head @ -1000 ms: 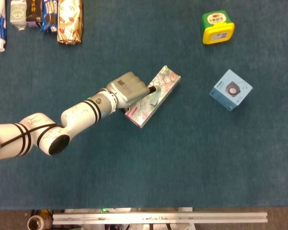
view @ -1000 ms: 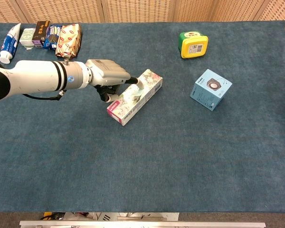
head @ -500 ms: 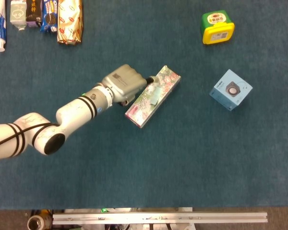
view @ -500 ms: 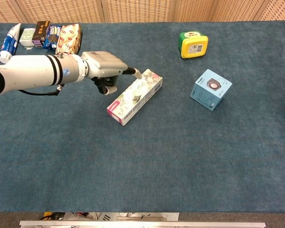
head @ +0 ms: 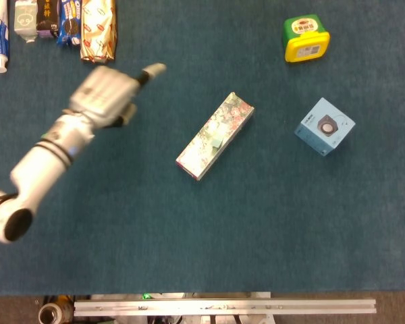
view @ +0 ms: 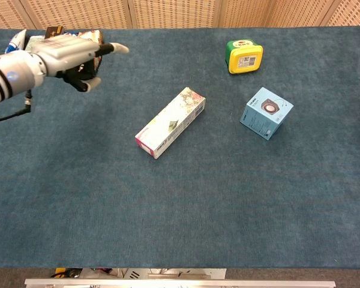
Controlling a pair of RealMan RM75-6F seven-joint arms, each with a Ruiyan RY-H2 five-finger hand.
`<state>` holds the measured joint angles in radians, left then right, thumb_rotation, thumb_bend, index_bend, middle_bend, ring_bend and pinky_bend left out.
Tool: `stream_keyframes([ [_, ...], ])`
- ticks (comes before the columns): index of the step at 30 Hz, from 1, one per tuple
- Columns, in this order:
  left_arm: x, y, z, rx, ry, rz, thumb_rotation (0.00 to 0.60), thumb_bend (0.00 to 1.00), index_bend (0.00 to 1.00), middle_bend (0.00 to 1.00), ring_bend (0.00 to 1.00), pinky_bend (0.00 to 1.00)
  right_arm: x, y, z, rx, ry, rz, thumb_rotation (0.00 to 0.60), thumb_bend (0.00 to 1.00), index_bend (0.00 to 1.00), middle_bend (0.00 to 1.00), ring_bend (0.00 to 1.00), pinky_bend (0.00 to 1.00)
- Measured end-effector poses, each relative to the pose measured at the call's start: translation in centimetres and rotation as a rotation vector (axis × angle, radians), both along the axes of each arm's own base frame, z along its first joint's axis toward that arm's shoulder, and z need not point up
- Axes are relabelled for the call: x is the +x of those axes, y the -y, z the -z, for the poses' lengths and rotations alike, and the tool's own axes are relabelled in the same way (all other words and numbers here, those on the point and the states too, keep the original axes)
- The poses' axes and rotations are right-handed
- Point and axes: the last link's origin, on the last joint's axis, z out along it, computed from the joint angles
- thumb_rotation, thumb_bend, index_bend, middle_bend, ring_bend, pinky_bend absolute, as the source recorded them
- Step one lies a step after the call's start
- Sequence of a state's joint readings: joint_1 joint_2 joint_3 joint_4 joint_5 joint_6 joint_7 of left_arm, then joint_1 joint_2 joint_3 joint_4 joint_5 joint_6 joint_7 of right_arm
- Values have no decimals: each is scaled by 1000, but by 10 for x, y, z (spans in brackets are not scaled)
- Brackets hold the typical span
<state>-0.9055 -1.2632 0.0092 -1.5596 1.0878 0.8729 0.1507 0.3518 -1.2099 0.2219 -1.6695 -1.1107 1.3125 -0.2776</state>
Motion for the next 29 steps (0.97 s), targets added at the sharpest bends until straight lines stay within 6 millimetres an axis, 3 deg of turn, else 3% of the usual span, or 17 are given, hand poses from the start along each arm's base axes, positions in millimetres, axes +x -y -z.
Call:
stream_keyframes([
  [4, -35, 11, -21, 87, 23, -95, 600, 373, 54, 418, 456, 526, -3, -5, 1, 1, -5, -5, 600, 174, 289, 503, 598, 806],
  [8, -77, 28, -38, 157, 51, -223, 600, 300, 59, 338, 348, 433, -10, -9, 2, 0, -8, 16, 600, 108, 289, 419, 451, 688],
  [17, -149, 78, -79, 388, 129, -389, 600, 292, 65, 317, 333, 389, -19, -27, 5, -16, -46, 22, 600, 105, 289, 399, 423, 659],
  [23, -174, 122, -96, 491, 140, -420, 600, 292, 74, 317, 332, 388, -21, -45, 5, -23, -54, 15, 600, 136, 289, 399, 422, 658],
  [29, -177, 157, -100, 528, 163, -407, 600, 292, 74, 317, 332, 384, -28, -64, 0, -44, -36, 37, 600, 144, 289, 400, 422, 658],
])
